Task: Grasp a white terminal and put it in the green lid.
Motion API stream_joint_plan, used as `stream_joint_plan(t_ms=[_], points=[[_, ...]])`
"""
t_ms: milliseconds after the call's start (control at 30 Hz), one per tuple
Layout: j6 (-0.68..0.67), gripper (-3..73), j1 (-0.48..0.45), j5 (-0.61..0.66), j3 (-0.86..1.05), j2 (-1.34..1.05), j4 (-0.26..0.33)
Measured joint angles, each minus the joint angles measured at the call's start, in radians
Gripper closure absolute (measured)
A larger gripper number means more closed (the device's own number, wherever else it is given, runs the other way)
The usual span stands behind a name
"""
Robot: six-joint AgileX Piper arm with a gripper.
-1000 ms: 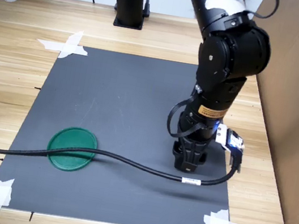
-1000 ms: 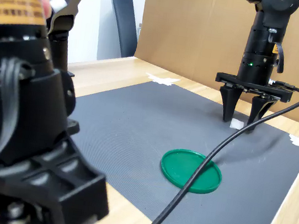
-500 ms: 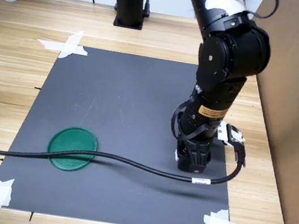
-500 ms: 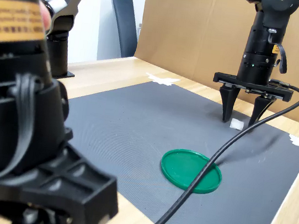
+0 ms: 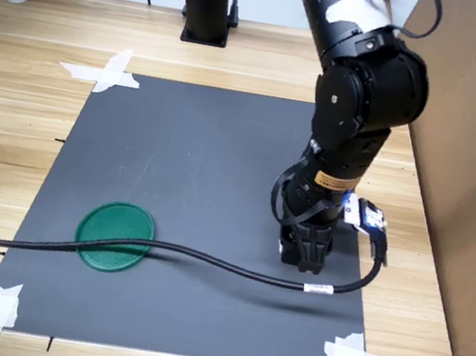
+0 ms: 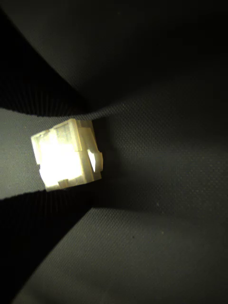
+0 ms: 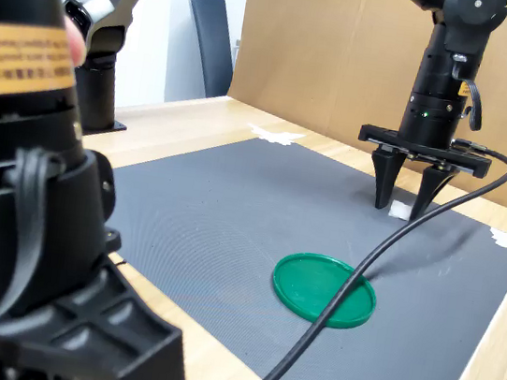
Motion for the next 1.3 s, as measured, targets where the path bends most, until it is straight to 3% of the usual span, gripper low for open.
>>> stream_joint_plan(t_ms=[67, 200, 800, 967, 1300], points=[[0.014, 35.4, 0.0, 0.008, 0.0, 0.0, 0.003], [0.04, 42.4, 0.0, 0.007, 0.0, 0.0, 0.003], [0.249, 42.4, -0.002, 0.0, 0.0, -0.068, 0.019], [0.295, 42.4, -0.047, 0.025, 0.0, -0.096, 0.062], [0.335, 42.4, -0.167, 0.077, 0.0, -0.167, 0.094]])
